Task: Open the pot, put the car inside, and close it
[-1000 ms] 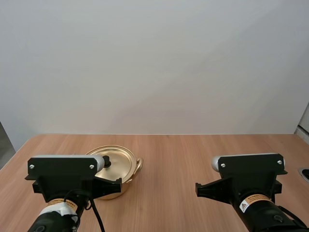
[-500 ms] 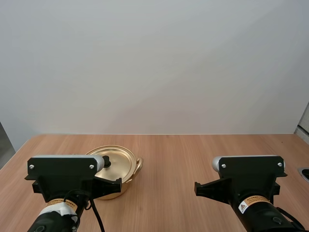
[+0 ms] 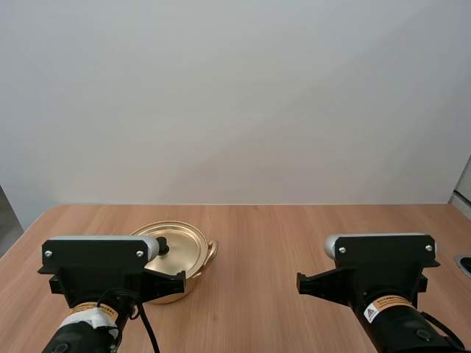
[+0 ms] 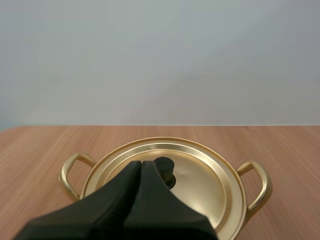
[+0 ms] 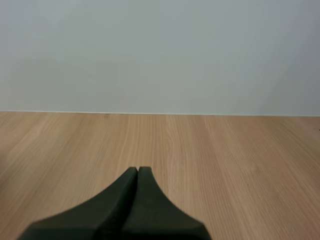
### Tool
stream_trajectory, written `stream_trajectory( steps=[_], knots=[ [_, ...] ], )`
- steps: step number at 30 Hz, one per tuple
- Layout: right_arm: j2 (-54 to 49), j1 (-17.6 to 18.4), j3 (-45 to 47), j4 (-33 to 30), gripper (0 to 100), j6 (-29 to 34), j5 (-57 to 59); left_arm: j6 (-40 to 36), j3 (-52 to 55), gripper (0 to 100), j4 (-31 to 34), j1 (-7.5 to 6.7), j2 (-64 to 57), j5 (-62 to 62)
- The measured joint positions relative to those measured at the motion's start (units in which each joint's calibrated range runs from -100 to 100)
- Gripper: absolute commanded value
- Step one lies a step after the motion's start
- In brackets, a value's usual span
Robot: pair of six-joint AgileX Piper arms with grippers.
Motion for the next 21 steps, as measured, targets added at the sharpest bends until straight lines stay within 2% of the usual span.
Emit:
stream_trajectory(
  steps=[4,21],
  knots=[
    [-0.18,0.09,0.00,2.19,0,0.66,4.34,0.00,0.00,0,0.00,0.00,0.00,0.00],
    [-0.18,0.23,0.00,2.36,0,0.65,4.17,0.00,0.00,0,0.00,0.00,0.00,0.00]
  ],
)
